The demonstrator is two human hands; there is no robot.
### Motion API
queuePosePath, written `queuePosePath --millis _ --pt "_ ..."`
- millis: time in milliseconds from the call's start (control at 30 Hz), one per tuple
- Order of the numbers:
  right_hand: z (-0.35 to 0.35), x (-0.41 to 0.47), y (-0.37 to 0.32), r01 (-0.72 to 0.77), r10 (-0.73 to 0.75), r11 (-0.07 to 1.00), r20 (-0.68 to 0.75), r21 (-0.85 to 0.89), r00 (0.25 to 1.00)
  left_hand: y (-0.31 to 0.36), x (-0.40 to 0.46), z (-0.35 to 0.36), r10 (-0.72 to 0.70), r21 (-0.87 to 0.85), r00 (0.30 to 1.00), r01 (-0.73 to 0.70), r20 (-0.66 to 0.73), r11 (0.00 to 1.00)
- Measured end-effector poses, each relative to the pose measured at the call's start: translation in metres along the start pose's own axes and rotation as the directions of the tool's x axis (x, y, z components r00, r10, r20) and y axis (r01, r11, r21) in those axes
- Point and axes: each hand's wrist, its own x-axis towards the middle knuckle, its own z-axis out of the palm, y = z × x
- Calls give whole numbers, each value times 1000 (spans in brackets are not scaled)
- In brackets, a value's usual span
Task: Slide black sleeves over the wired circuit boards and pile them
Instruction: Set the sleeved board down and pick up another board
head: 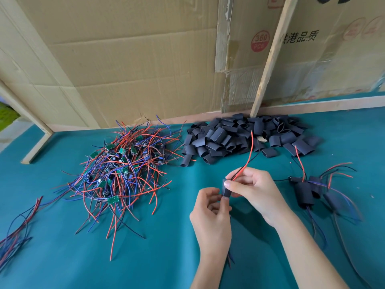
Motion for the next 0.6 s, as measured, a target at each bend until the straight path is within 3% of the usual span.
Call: queuePosePath --millis 233,367,433,533,600 --pt "1 -3 -6 -74 66 994 98 83 993 4 0 -1 53 0 997 -53 55 999" --pt "-25 -10 -21 -69 71 997 -53 42 996 8 -4 -1 74 -30 989 -71 131 997" --pt "-64 -23 -30 -101 78 984 -157 -146 985 6 -3 -1 65 -23 989 -62 131 998" --pt "-134 -46 -38 -266 115 829 -316 -492 942 3 -1 0 60 -24 990 -57 129 998" --pt "-181 -46 -39 -283 -3 751 -431 -597 902 3 -1 1 63 -11 989 -62 133 998"
